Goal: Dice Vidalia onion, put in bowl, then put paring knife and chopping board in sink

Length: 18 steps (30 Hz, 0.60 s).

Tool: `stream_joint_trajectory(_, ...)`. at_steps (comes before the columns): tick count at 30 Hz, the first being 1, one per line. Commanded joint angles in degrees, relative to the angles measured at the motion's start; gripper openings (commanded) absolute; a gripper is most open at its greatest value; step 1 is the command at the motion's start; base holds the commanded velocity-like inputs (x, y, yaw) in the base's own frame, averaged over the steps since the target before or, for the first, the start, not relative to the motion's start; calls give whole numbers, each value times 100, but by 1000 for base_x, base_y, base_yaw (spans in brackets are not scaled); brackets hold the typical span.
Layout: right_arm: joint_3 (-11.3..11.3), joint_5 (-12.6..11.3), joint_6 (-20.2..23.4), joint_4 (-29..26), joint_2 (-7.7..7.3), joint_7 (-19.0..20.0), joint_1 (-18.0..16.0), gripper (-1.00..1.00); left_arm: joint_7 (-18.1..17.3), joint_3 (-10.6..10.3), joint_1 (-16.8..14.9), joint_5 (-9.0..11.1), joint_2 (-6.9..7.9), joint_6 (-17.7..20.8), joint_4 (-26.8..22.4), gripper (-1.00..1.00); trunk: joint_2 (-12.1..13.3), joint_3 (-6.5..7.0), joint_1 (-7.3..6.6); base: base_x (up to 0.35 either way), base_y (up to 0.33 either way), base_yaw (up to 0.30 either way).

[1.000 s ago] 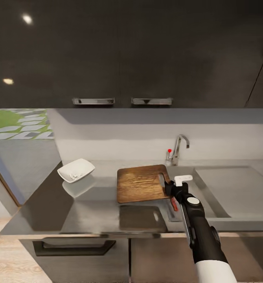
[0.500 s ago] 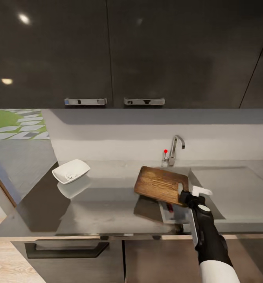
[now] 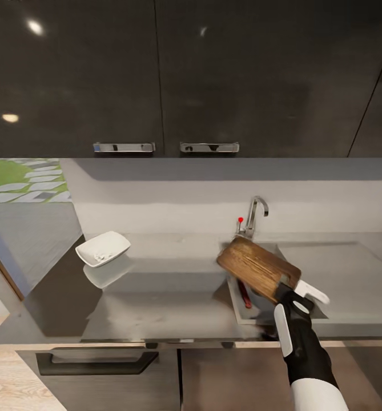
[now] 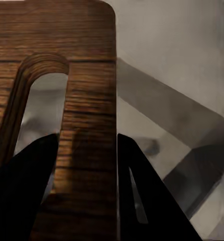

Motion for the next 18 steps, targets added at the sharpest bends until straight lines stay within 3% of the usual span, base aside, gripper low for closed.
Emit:
stream_joint_trajectory(1, 8, -118, -5, -1, -3, -166, -6, -100, 20, -27, 0, 4, 3, -8, 10, 100, -12, -12, 4, 0, 0, 0)
stream_joint_trajectory(6, 48, -116, 5, 143, -26, -674, -52, -100, 9, -28, 0, -4, 3, -8, 252, 100, -12, -12, 4, 0, 0, 0)
stream_joint_trajectory(9, 76, -115, 12, 304, -25, -1117, -290, -100, 8, -28, 0, -6, -1, -11, 274, 100, -12, -12, 4, 0, 0, 0)
stream_joint_trajectory(13, 148, -115, 144, 780, -21, -1596, -853, -100, 8, -31, -5, -6, -5, -16, 285, 100, -12, -12, 4, 0, 0, 0)
stream_joint_trajectory(18, 170, -115, 241, 2127, -28, -1958, -1969, -100, 1, -31, -8, -12, -5, -17, 274, 100, -12, -12, 4, 0, 0, 0)
